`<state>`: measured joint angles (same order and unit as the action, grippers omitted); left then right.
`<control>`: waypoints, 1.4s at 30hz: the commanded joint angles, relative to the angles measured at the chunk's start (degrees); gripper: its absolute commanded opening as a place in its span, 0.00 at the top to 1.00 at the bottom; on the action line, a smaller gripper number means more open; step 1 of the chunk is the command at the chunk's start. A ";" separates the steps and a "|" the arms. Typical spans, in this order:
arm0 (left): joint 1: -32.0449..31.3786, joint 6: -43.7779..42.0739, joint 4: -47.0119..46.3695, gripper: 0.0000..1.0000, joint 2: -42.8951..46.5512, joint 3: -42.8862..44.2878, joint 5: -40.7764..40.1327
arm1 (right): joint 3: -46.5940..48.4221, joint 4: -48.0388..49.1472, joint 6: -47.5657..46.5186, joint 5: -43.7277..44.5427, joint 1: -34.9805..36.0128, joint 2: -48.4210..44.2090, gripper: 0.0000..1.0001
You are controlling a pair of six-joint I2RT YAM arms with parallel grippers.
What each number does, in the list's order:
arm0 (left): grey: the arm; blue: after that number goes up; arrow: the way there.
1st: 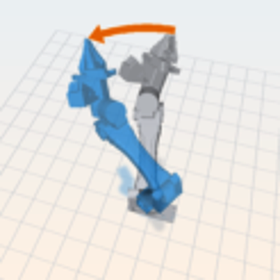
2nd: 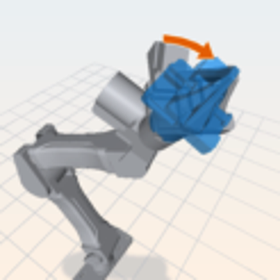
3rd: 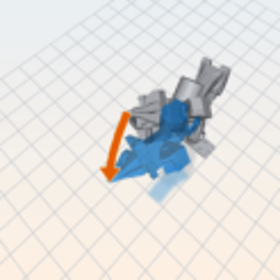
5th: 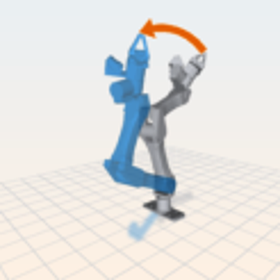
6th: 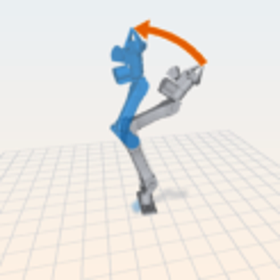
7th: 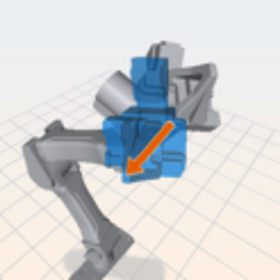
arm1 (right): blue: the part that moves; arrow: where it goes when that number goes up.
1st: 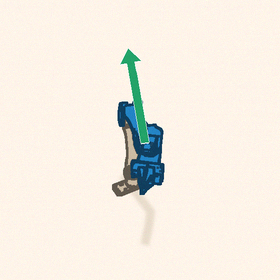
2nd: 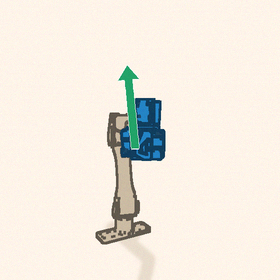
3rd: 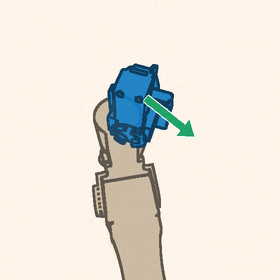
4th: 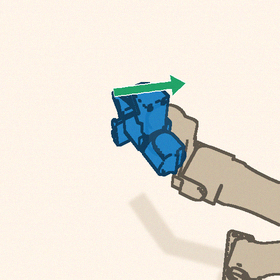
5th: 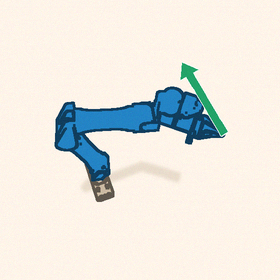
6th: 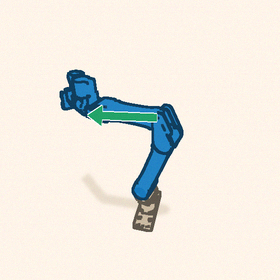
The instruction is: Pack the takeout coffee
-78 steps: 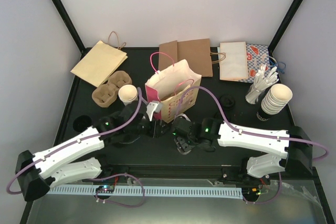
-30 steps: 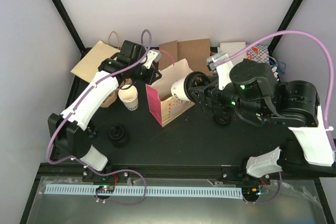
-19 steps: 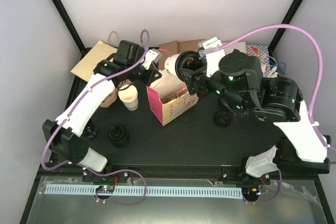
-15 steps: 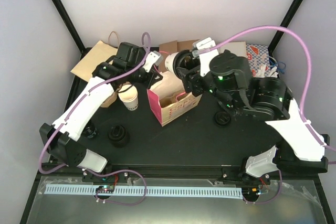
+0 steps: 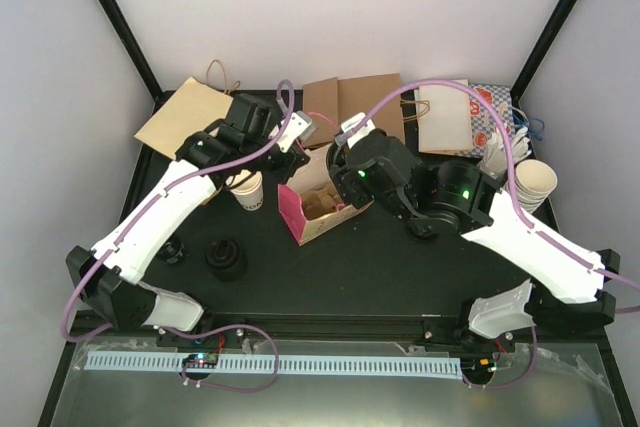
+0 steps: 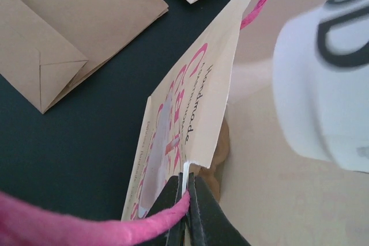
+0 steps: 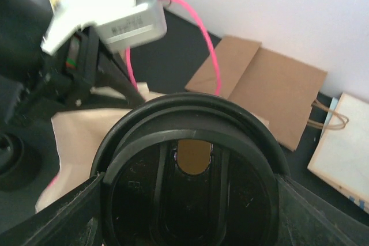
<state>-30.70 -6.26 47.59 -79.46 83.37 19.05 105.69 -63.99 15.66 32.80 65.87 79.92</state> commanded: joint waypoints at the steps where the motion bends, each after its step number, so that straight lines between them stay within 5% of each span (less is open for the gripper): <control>1: -2.04 -2.30 0.03 0.99 2.10 -0.23 -4.70 | -5.84 3.45 1.23 -1.80 -0.22 -4.40 0.36; 14: -8.75 -6.91 -5.37 0.98 7.40 -4.96 -14.07 | -17.76 7.03 1.29 -8.33 -0.21 -10.17 0.37; 28: -10.63 -9.05 -11.41 0.98 12.76 -10.26 -14.57 | -21.29 9.06 -2.39 -15.88 -0.21 -10.97 0.37; 42: -12.96 -10.93 -10.82 0.98 14.68 -11.96 -14.26 | -32.22 19.12 -24.29 -17.34 -0.08 -11.51 0.43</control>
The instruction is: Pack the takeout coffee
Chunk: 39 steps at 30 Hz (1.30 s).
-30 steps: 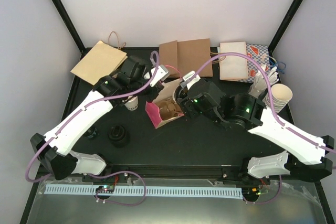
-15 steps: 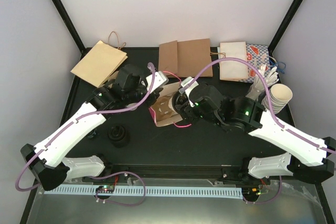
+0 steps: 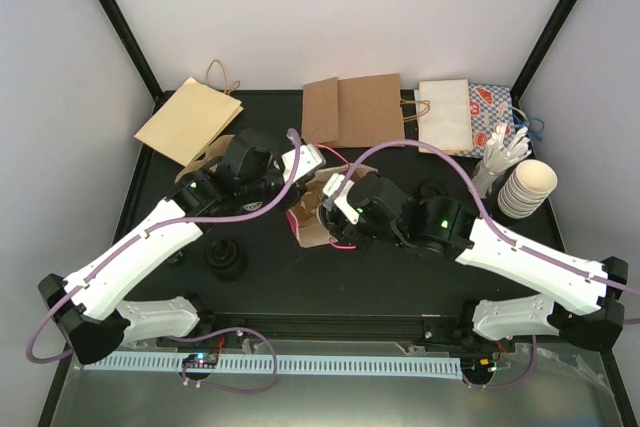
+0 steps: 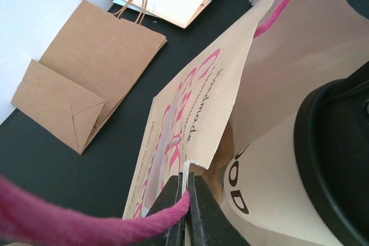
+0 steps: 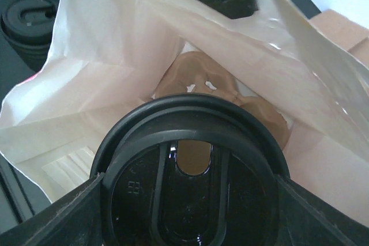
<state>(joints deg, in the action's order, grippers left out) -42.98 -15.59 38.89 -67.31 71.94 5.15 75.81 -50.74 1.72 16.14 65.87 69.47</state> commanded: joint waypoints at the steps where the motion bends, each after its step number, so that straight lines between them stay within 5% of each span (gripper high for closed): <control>1: -0.85 -1.75 -2.55 0.98 3.09 -0.95 -0.43 | -3.02 6.71 -12.07 -0.86 -0.04 -1.48 0.42; 15: -3.04 -3.32 -3.34 0.99 6.16 -4.60 0.23 | -13.91 17.94 -28.91 -4.77 0.28 -7.60 0.41; 23: -3.68 -1.45 -3.39 0.99 6.01 -5.05 1.56 | -24.76 26.79 -42.15 -0.16 6.17 -11.34 0.41; 39: -8.78 0.48 -4.77 0.98 8.51 -7.60 0.97 | -22.71 22.91 -42.16 3.83 7.11 -6.90 0.43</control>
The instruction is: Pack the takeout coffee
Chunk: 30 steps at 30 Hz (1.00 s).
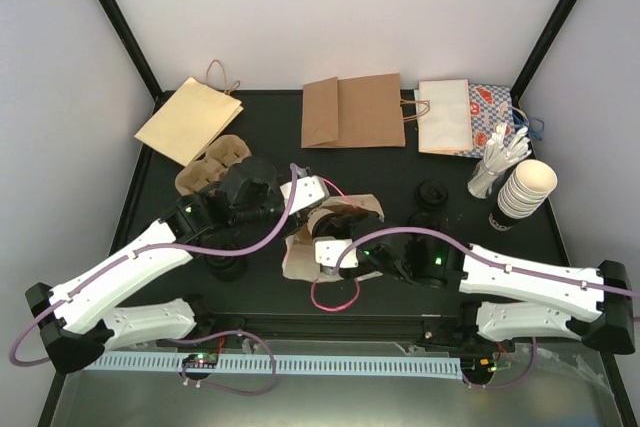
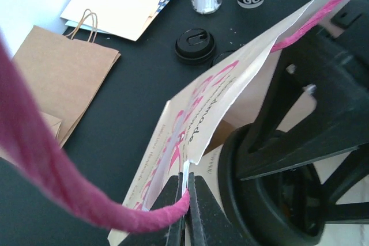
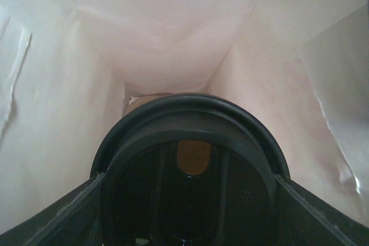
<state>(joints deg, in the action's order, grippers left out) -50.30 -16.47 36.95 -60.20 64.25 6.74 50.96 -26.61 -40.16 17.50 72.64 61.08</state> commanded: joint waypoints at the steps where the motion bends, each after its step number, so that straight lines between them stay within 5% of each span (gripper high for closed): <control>1: -1.64 1.60 -2.77 0.98 1.36 0.01 -0.74 | 2.46 -1.51 -0.08 2.64 0.39 1.98 0.43; 13: -4.43 4.17 -3.24 0.97 0.74 0.26 -2.31 | 1.29 -1.43 1.55 5.95 2.50 6.09 0.44; 19: -4.54 6.91 -3.49 0.72 2.16 -0.88 -0.63 | -3.80 2.30 1.10 7.42 4.65 5.18 0.44; 24: -4.54 11.20 -3.72 0.41 4.55 -0.78 1.81 | -5.42 3.15 1.66 7.73 5.11 4.93 0.44; 30: -0.46 19.64 -1.38 0.35 6.43 1.09 -1.32 | -7.06 4.74 0.37 9.15 5.23 4.22 0.44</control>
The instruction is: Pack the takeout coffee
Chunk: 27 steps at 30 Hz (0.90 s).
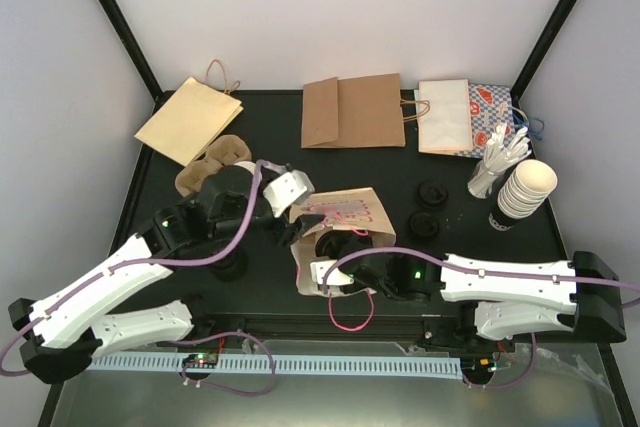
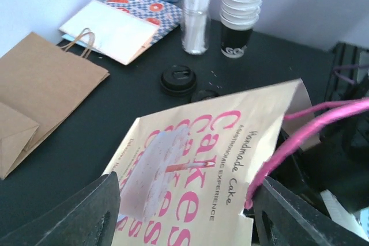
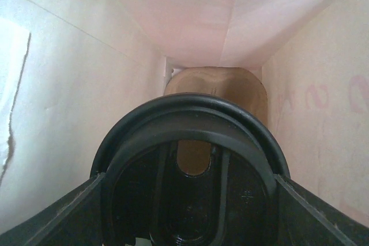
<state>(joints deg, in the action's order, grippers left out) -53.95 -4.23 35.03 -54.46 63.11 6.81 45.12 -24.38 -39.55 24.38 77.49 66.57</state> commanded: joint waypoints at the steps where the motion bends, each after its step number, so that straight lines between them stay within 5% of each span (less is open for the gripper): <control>1: 5.27 8.80 1.73 0.36 0.07 3.05 -1.63 | -1.52 3.26 -0.39 3.05 0.38 -1.34 0.44; 10: 23.97 18.96 1.16 0.35 -6.97 2.45 6.15 | -3.03 5.59 -1.80 3.19 0.37 -2.74 0.44; 27: 26.47 17.35 7.17 0.45 -45.64 23.10 16.43 | -4.48 8.89 -4.21 4.73 0.72 -2.71 0.45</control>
<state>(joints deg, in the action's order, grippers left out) -27.81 12.91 39.75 -96.42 82.26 18.83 39.72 -18.72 -43.20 26.63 77.78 62.87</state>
